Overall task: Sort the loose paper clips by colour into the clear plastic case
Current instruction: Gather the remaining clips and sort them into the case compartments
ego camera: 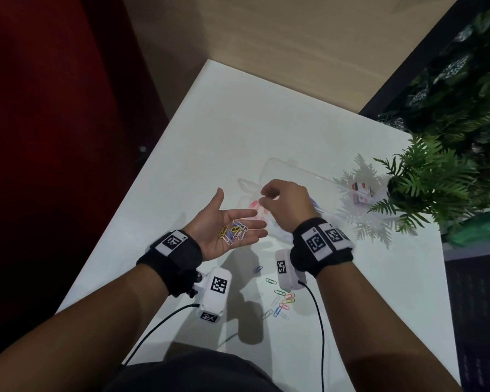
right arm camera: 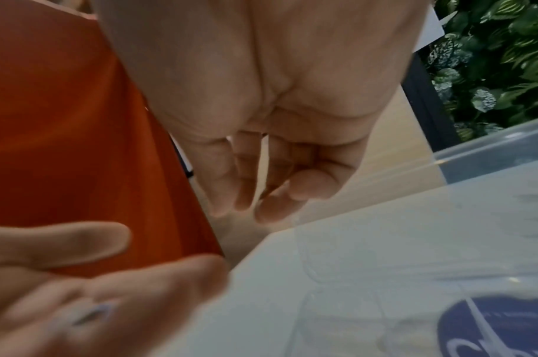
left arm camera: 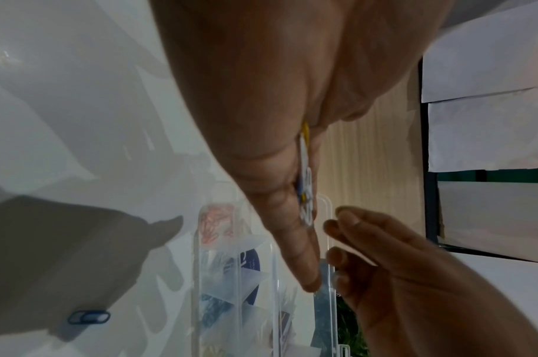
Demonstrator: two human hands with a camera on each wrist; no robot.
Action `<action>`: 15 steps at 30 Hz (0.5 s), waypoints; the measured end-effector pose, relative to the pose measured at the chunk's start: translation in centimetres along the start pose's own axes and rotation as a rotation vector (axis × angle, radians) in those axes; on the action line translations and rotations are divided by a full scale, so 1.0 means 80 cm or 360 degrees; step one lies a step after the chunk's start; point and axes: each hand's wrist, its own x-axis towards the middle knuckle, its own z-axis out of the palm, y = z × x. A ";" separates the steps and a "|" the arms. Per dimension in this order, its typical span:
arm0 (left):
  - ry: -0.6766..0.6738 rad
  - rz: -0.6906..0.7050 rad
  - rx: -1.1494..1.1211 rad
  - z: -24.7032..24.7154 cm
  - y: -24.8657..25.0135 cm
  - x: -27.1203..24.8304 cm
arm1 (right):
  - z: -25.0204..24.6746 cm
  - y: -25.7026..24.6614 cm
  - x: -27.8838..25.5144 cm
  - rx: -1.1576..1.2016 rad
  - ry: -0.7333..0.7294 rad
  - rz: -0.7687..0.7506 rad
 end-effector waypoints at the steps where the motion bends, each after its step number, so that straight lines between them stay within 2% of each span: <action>1: -0.0013 -0.0005 0.0014 0.001 0.000 0.001 | -0.001 -0.004 -0.010 0.0025 -0.0053 -0.0090; 4: -0.0070 -0.0007 0.0021 0.010 -0.004 0.004 | 0.003 -0.012 -0.035 -0.0141 -0.0252 -0.0244; 6: -0.0116 -0.0003 0.0058 0.016 -0.007 0.003 | 0.008 -0.012 -0.043 -0.0308 -0.0295 -0.0283; 11: -0.0130 0.0002 0.0099 0.027 -0.011 0.000 | 0.010 -0.008 -0.053 -0.0296 -0.0241 -0.0304; 15: -0.0105 -0.0011 0.0060 0.026 -0.012 0.001 | 0.002 -0.005 -0.059 -0.0147 -0.0146 -0.0279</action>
